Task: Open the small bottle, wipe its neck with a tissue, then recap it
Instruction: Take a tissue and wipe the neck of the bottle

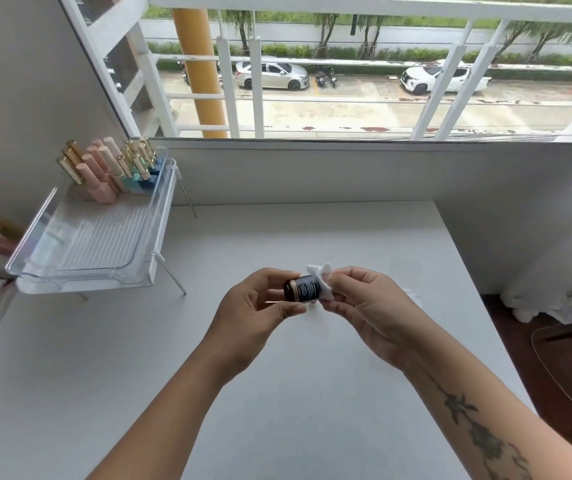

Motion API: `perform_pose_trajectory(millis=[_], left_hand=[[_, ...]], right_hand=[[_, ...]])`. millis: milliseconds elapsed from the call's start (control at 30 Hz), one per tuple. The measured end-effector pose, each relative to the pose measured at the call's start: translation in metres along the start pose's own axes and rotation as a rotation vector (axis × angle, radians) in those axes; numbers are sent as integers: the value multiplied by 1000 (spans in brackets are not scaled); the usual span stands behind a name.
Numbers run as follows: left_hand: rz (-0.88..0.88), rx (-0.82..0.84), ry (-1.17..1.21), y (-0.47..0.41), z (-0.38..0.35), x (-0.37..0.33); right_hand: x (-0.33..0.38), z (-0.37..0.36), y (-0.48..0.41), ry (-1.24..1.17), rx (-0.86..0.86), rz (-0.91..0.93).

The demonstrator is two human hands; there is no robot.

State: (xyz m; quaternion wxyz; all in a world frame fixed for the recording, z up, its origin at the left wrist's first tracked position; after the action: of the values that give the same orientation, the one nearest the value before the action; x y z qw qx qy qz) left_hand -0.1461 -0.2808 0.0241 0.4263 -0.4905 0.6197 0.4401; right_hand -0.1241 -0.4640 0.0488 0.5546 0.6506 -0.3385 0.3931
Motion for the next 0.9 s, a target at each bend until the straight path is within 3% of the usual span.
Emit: perform_pose_trajectory(millis=[133, 367, 733, 800, 900], left_hand=[[-21, -4, -60, -2, 5, 1], [292, -39, 189, -2, 4, 3], [14, 4, -85, -10, 15, 3], [46, 21, -74, -12, 16, 2], [233, -4, 85, -11, 14, 2]], right_hand=[[1, 0, -4, 30, 25, 67], [-5, -3, -3, 254, -6, 157], [-2, -4, -8, 56, 127, 66], [-2, -3, -9, 72, 97, 82], [-5, -4, -9, 135, 59, 124]])
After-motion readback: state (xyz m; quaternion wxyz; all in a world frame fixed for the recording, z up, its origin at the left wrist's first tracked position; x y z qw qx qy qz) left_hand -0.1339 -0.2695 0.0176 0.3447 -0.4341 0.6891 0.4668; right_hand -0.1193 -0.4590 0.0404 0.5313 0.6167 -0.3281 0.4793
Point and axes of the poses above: each hand's wrist, its own y-axis away from the middle knuckle, its own z-axis out of the back of the hand, x = y × z, the point moved 1 cm from there along -y, towards the middle knuckle, and after that the axes turned 13 degrees about y, right-handed, at the moved point
